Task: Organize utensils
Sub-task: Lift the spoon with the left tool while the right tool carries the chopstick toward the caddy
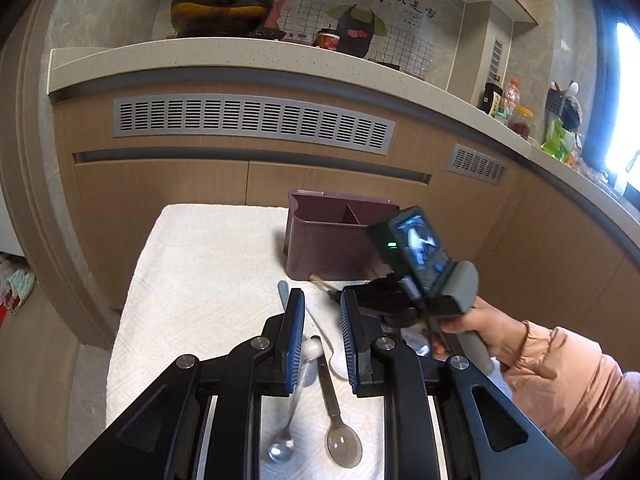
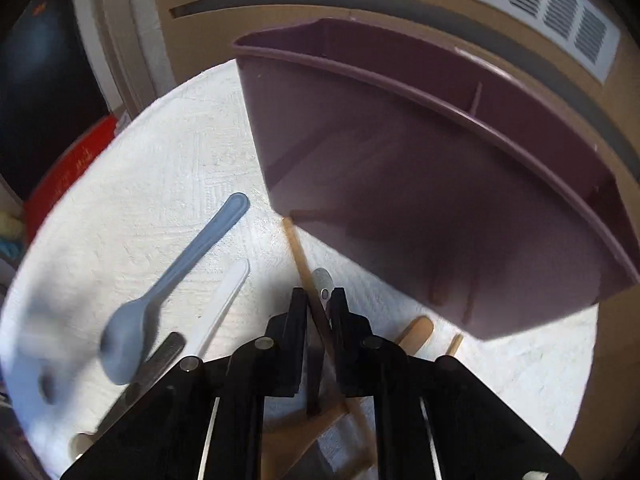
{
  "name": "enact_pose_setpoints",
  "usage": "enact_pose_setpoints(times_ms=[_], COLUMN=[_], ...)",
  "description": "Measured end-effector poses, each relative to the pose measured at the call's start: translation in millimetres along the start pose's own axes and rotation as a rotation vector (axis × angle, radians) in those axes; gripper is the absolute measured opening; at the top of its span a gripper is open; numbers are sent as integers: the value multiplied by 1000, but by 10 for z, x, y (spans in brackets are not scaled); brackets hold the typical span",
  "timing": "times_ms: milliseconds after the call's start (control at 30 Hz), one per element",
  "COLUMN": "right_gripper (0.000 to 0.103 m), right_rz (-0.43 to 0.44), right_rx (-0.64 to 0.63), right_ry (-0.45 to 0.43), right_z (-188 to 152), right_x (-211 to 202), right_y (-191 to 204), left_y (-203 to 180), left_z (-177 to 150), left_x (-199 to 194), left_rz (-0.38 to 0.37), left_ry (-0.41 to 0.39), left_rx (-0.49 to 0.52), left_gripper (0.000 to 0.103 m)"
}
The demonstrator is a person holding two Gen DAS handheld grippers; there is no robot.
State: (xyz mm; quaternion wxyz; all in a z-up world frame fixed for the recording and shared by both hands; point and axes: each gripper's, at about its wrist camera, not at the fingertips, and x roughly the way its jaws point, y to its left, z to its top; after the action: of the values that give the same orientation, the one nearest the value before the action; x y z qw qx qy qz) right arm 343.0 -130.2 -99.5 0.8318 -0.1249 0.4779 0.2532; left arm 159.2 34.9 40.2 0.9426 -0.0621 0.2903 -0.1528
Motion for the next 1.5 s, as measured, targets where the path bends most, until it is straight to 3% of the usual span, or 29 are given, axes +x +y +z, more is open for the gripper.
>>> enact_pose_setpoints(times_ms=[133, 267, 500, 700, 867, 1067, 1233, 1367, 1500], right_gripper=[4, 4, 4, 4, 4, 4, 4, 4, 4], right_rz=[-5, 57, 104, 36, 13, 10, 3, 3, -54], right_rx=[13, 82, 177, 189, 193, 233, 258, 255, 224], right_ry=[-63, -118, -198, -250, -277, -292, -354, -418, -548], right_z=[-188, -459, -773, -922, -1041, -1104, -1156, -1078, -706], right_x=[-350, -775, -1348, -1591, -1664, -1614, -1739, -1944, -2329], right_y=[34, 30, -79, -76, -105, -137, -109, -80, -116], left_y=[32, 46, -352, -373, -394, -367, -387, -477, -567], left_z=[-4, -88, -423, -604, -635, -570, -302, 168, 850], left_x=[43, 298, 830, 1354, 1554, 1490, 865, 361, 134], left_rz=[20, -10, -118, -59, -27, -6, -62, -147, -188], left_ry=[15, 131, 320, 448, 473, 393, 200, 6, -174], left_rx=[10, 39, 267, 296, 285, 231, 157, 124, 135], left_gripper=[19, 19, 23, 23, 23, 22, 22, 22, 22])
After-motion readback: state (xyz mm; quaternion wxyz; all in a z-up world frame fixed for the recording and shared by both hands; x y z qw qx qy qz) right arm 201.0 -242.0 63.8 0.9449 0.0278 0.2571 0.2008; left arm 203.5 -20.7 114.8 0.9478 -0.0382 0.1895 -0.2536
